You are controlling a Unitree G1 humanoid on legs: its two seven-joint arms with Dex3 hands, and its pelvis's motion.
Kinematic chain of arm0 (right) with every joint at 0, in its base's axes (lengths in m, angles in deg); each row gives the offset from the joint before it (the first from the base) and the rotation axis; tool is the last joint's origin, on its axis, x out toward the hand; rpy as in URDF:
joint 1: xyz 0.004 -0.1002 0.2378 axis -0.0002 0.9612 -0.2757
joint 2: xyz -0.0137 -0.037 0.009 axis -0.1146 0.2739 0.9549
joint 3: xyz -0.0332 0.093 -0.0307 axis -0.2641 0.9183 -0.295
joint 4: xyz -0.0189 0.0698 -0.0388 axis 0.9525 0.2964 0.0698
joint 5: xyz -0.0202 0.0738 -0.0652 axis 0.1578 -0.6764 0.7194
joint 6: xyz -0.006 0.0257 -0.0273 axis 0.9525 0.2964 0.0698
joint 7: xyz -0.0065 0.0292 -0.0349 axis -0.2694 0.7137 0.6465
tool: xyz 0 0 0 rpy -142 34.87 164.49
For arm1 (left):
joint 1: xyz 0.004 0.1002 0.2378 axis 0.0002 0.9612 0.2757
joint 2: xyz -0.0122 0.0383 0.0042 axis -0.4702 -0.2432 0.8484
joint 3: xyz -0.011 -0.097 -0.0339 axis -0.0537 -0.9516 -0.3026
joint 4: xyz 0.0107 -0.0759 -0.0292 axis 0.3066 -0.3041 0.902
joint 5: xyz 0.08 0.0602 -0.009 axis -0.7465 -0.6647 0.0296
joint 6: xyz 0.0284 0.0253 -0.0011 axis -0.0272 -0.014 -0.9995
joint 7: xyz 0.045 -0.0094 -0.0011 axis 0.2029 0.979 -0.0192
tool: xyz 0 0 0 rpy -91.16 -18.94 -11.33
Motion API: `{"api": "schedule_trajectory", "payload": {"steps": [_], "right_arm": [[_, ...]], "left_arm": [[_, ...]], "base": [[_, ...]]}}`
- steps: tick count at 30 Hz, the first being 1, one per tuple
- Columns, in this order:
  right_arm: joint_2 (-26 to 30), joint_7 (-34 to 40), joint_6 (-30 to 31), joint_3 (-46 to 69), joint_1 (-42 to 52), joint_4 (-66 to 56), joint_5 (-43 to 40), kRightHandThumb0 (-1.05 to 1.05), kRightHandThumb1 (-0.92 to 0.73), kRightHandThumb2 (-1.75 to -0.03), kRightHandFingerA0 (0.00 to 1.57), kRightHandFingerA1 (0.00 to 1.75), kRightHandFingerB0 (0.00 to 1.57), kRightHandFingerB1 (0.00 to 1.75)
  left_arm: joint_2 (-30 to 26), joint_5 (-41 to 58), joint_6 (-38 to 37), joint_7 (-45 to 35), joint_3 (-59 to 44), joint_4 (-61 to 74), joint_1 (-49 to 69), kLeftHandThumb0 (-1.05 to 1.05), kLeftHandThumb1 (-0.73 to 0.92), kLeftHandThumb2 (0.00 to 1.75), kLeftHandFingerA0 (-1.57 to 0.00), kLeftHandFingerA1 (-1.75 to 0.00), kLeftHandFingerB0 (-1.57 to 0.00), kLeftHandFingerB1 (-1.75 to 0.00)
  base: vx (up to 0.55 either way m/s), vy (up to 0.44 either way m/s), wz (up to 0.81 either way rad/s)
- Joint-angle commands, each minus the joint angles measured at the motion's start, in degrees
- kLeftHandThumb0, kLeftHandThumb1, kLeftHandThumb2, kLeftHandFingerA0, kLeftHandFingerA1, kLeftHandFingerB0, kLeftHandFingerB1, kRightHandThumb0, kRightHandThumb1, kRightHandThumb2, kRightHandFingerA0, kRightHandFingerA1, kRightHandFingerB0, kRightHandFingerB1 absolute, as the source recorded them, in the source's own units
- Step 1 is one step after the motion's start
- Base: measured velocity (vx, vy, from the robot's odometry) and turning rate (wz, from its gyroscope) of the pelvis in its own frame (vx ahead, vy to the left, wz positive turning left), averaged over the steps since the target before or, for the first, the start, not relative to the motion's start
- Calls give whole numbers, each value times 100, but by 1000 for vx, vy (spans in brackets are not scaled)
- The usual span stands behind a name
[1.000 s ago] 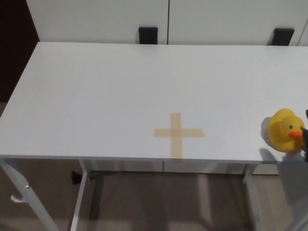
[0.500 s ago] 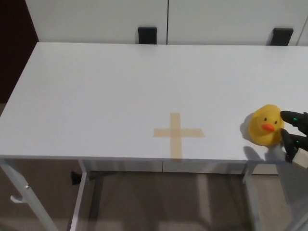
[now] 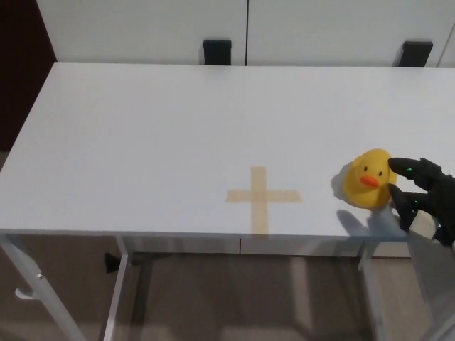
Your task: The robot uses its right hand to push the yellow duck toy to the center of the white desk.
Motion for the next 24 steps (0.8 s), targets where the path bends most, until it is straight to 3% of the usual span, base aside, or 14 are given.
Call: {"api": "schedule_trajectory", "payload": {"steps": [1, 5, 12, 15, 24], "right_arm": [[136, -91, 82, -72, -153, 7, 179, -66, -89, -66, 43, 55, 38, 41], [145, -125, 96, -56, -65, -52, 169, -68, -89, -66, 42, 54, 39, 41], [173, -125, -36, -67, 9, 81, 246, -69, -89, -66, 43, 55, 35, 41], [186, -154, -48, -92, -56, 142, 281, -69, -89, -66, 41, 54, 33, 40], [134, -260, 68, -288, -168, 28, 416, -73, -89, -67, 41, 53, 34, 39]], "left_arm": [[-34, -26, -91, 46, 64, 20, 3, -17, 63, 81, -86, -87, -85, -93], [-22, -7, -108, 49, 59, 24, 23, -18, 64, 77, -87, -90, -85, -94], [-13, 25, -159, 36, 48, -7, 50, -13, 63, 87, -85, -87, -87, -93], [-28, 14, -109, 40, 60, -12, 9, -18, 66, 75, -87, -89, -87, -94], [-12, 34, -84, 19, 59, 20, -14, -15, 63, 81, -89, -92, -89, -96]], "base": [[0, 0, 0], [0, 0, 0], [0, 0, 0], [0, 0, 0], [0, 0, 0]]}}
